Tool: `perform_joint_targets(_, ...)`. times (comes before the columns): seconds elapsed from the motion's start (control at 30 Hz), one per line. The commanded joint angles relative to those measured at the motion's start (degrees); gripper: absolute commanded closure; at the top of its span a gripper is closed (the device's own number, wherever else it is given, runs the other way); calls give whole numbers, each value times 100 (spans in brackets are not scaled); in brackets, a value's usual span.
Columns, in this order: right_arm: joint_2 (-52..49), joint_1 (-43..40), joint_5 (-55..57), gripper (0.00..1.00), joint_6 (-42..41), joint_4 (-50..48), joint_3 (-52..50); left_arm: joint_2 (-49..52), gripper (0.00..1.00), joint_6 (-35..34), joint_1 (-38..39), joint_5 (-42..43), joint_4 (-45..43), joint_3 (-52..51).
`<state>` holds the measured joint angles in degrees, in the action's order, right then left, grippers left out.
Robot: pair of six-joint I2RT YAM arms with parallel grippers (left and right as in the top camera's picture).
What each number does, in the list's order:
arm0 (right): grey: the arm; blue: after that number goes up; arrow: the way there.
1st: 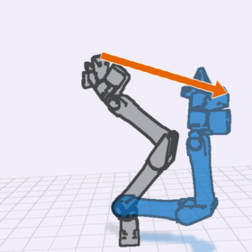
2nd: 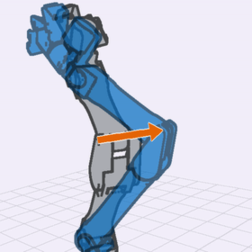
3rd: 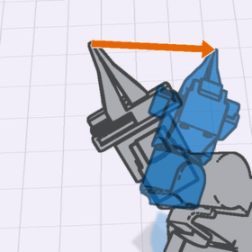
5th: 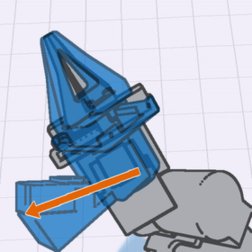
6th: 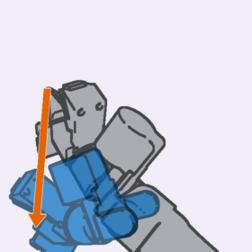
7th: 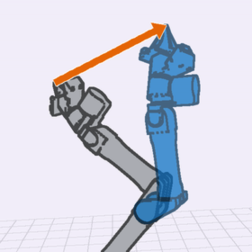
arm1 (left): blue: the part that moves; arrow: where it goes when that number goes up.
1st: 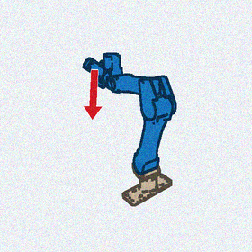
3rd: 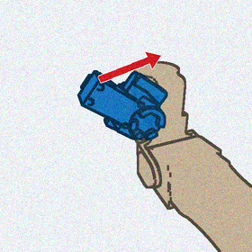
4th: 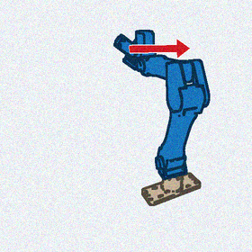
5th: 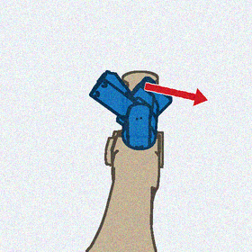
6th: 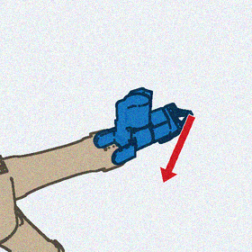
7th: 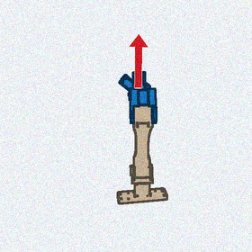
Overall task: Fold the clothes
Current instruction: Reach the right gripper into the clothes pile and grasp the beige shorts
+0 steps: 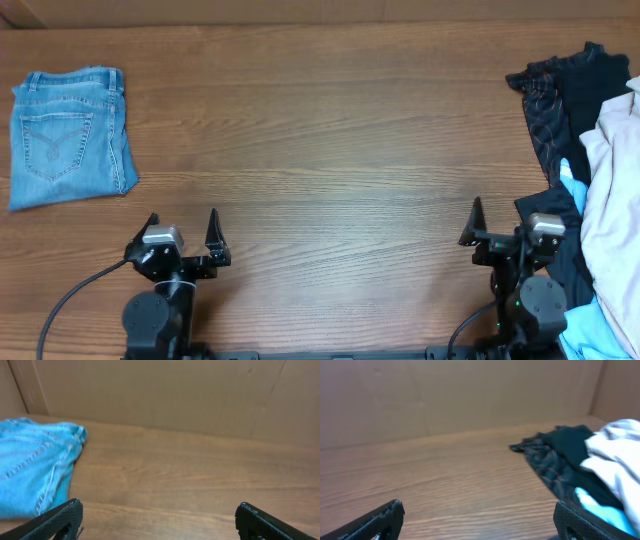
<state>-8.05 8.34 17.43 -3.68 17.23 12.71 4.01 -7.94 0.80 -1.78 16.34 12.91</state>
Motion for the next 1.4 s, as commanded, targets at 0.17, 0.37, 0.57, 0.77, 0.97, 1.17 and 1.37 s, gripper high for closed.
perform_joint_targets(0.17,-3904,-13,348,0,-232,1106,2876,3204,0,68,35,35,1460,2518)
perform_joint_targets(0.37,-6052,-398,291,0,-210,1816,4461,4435,0,66,35,579,2216,3412)
perform_joint_targets(0.57,-6900,-1104,601,0,-214,914,4677,4688,0,63,35,802,2282,3451)
perform_joint_targets(0.77,-8002,-2706,542,0,-575,697,4677,4693,0,63,35,774,2260,3451)
perform_joint_targets(0.97,-9468,-3875,428,4,-863,662,4677,4693,0,63,35,761,2247,3451)
perform_joint_targets(1.17,-9729,-4207,-83,79,-863,595,4686,4695,0,63,35,761,2236,3451)
perform_joint_targets(1.37,-9530,-4205,-219,59,-861,929,5152,4697,0,63,35,761,2236,3451)
